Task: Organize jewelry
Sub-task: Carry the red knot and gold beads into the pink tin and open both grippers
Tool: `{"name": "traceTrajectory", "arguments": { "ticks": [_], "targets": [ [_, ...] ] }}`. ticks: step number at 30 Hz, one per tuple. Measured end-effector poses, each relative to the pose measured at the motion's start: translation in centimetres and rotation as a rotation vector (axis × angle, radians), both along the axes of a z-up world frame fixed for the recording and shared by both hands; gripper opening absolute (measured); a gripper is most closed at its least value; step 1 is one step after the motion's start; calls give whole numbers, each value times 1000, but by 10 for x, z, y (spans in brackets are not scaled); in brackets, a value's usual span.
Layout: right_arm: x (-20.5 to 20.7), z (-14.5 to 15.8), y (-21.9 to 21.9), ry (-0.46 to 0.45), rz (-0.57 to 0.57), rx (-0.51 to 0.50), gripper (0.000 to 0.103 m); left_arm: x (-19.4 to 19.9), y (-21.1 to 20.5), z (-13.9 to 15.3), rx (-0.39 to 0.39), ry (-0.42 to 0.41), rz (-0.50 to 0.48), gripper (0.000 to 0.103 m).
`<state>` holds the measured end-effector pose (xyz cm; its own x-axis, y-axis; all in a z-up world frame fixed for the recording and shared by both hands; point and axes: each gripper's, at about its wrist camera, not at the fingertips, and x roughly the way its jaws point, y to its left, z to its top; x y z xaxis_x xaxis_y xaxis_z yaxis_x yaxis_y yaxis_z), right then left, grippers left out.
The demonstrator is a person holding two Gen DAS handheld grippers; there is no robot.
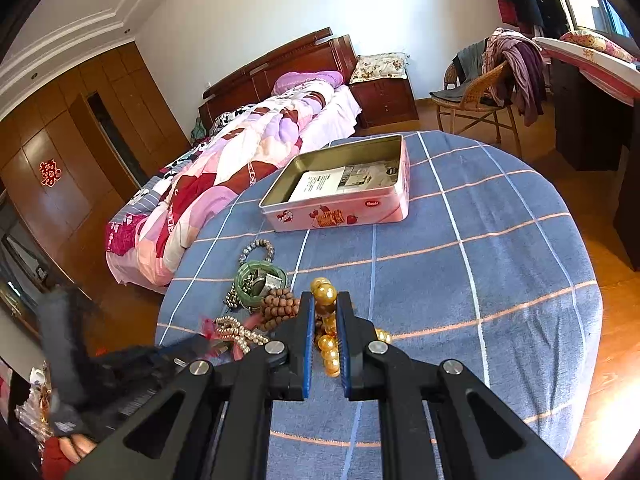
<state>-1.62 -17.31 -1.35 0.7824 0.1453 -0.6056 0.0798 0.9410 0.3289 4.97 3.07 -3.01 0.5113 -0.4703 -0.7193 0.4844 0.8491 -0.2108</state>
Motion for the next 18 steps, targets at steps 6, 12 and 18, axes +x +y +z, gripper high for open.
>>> {"name": "traceTrajectory", "arguments": {
  "ticks": [6, 12, 18],
  "targets": [
    [-3, 14, -5, -40, -1, 11, 10, -8, 21, 64, -138, -151, 29, 6],
    [3, 41, -12, -100, 16, 15, 10, 5, 25, 87, -161, -197, 58, 6],
    [27, 62, -22, -146, 8, 5, 10, 28, 3, 80, -130, -191, 59, 6]
  ]
}}
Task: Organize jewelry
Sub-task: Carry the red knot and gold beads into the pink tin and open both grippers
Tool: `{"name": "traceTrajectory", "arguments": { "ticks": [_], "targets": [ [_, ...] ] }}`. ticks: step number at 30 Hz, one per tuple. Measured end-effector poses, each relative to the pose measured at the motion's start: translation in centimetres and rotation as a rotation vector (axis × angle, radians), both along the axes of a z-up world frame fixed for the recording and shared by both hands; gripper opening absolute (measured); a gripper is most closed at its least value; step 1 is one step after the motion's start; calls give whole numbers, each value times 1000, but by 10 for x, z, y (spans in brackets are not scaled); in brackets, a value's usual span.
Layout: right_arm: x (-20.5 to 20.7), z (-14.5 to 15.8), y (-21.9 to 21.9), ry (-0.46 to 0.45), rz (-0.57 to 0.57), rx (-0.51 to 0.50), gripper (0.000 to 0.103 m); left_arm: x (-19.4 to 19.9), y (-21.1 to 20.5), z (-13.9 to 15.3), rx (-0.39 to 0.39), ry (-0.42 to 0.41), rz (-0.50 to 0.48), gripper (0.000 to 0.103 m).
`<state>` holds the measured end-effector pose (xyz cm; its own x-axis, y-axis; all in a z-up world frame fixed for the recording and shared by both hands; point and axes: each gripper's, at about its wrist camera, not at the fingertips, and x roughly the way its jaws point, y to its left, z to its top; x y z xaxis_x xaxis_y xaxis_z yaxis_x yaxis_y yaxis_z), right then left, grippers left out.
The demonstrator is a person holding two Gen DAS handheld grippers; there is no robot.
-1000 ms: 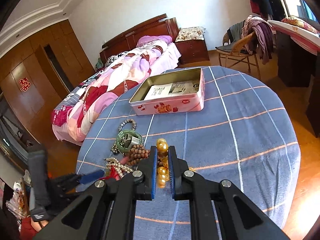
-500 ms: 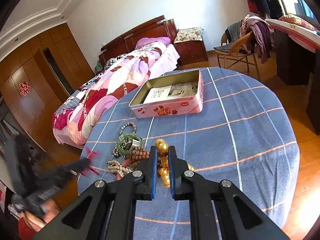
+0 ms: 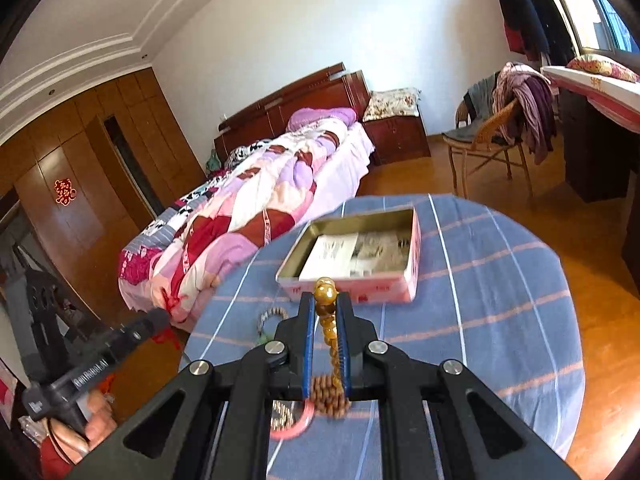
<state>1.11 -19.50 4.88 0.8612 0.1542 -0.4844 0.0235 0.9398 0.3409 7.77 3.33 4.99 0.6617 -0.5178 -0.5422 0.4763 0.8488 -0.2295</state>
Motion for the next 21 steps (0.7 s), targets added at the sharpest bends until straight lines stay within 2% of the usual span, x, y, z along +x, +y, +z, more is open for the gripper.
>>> {"name": "traceTrajectory", "arguments": {
  "ticks": [6, 12, 15, 18, 21],
  "targets": [
    [41, 19, -14, -43, -26, -25, 10, 34, -13, -1, -42, 18, 24, 6],
    [101, 19, -29, -36, -35, -9, 10, 81, -43, -8, -41, 25, 20, 6],
    [133, 12, -37, -26, -43, 8, 10, 102, -61, -11, -20, 7, 29, 6],
    [165, -5, -44, 12, -40, 22, 10, 124, -77, -20, -4, 27, 28, 6],
    [199, -30, -45, 72, -44, -17, 10, 142, -92, -30, 24, 48, 23, 6]
  ]
}}
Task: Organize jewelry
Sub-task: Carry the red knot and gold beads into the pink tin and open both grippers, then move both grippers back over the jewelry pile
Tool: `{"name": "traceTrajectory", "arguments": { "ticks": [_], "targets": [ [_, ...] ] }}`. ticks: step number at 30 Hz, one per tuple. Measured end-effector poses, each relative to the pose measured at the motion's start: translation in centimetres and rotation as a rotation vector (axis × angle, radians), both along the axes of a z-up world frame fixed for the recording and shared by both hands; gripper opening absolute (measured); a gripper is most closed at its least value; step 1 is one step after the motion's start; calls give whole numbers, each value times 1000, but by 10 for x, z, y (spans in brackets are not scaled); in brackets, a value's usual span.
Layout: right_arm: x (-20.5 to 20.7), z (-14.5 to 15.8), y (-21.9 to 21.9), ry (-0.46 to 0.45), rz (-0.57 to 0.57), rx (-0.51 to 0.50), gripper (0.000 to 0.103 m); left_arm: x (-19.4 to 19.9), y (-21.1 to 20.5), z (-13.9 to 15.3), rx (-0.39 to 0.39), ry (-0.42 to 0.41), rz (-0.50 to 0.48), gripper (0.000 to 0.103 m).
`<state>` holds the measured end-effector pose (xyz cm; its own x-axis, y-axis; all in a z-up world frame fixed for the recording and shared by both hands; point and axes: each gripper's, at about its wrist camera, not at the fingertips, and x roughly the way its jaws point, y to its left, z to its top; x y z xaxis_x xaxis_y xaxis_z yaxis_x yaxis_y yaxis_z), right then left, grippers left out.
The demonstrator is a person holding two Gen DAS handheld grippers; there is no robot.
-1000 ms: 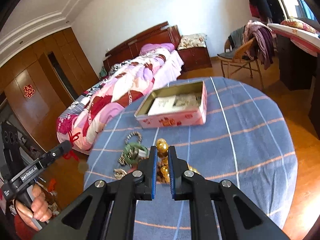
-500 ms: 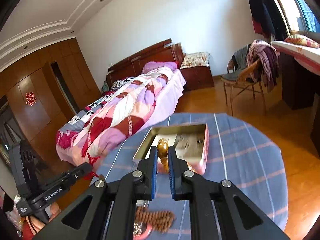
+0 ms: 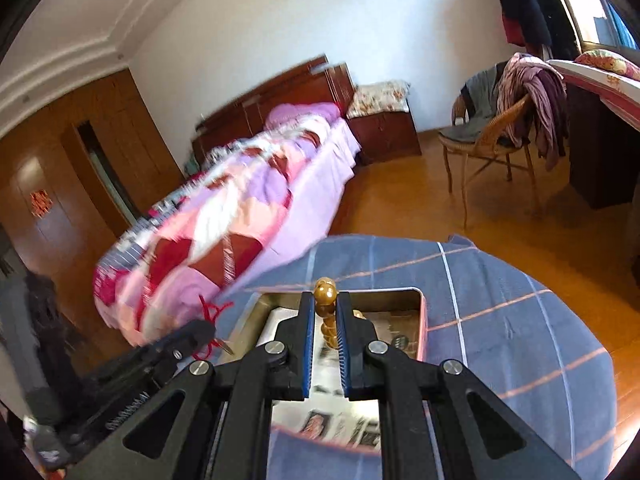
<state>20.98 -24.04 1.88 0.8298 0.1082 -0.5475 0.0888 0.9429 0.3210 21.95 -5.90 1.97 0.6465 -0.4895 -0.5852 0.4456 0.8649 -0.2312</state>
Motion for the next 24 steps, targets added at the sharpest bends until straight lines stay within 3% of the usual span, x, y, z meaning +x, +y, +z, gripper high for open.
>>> {"name": "traceTrajectory", "arguments": {
  "ticks": [7, 9, 10, 11, 13, 18, 24],
  "targets": [
    [36, -43, -11, 113, -24, -27, 11, 24, -25, -32, 98, 80, 0, 8],
    [38, -49, -12, 136, -27, -30, 23, 28, -28, -39, 138, 103, 14, 9],
    [38, -50, -14, 144, -33, -30, 41, 28, -28, -42, 156, 115, 24, 19],
    [35, -50, -17, 142, -45, -30, 59, 29, -29, -44, 167, 138, 31, 42],
    [23, -44, -22, 97, -70, -17, 68, 26, -24, -44, 160, 154, 56, 71],
    [-18, -21, -20, 38, -144, -46, 67, -1, -13, -25, 181, 89, 91, 72],
    [-84, -12, -9, 28, -169, -32, 67, -52, 18, -7, 131, 73, 131, 76]
  ]
}}
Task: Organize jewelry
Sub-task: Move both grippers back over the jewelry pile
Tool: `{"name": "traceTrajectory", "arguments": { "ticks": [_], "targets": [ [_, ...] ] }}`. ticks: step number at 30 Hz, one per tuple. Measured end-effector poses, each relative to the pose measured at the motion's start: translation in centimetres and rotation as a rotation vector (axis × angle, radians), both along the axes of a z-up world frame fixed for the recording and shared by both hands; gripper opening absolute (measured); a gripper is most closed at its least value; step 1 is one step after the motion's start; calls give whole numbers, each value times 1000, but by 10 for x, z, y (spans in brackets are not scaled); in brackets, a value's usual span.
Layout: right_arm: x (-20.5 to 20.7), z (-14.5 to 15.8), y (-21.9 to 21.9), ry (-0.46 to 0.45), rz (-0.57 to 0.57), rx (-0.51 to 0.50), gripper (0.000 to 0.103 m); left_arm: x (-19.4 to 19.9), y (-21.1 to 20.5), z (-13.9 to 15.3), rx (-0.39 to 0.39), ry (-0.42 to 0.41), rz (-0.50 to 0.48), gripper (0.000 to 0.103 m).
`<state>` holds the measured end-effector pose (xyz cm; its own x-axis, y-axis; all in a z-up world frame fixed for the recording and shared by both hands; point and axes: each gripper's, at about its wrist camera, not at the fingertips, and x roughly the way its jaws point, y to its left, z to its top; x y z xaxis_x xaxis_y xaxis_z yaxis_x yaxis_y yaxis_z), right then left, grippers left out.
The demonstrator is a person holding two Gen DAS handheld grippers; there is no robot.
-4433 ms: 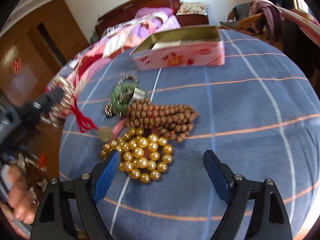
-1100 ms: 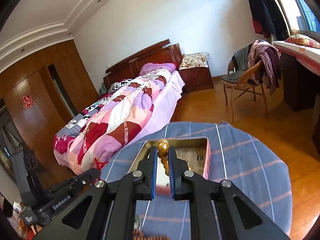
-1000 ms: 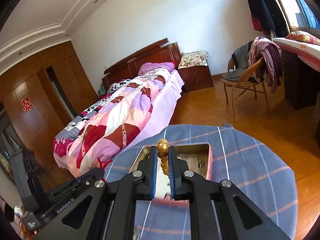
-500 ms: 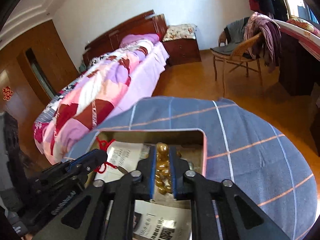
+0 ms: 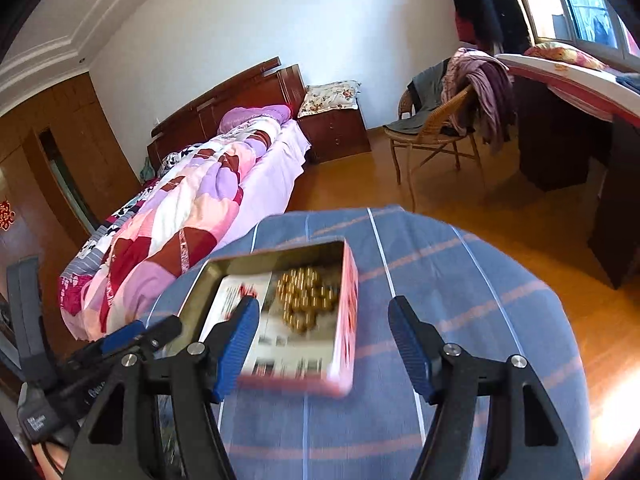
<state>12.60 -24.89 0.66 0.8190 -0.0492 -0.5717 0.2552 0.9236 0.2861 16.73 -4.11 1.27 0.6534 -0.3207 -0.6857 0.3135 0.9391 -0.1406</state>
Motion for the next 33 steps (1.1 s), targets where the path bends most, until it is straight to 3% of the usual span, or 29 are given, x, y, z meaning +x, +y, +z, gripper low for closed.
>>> {"name": "traceTrajectory", "arguments": {
  "ticks": [9, 16, 24, 29, 33],
  "targets": [
    [-77, -17, 34, 45, 51, 34, 67, -70, 54, -3, -18, -14, 83, 78],
    [-118, -27, 66, 65, 131, -11, 67, -115, 86, -17, 39, -48, 108, 78],
    [-133, -39, 98, 93, 227, -48, 67, -148, 97, -39, 69, -67, 60, 78],
    [-130, -48, 104, 121, 237, -35, 67, -151, 99, -49, -11, -1, 38, 78],
    [-127, -51, 104, 128, 236, -36, 67, -146, 83, -52, -10, 15, 4, 78]
  ]
}}
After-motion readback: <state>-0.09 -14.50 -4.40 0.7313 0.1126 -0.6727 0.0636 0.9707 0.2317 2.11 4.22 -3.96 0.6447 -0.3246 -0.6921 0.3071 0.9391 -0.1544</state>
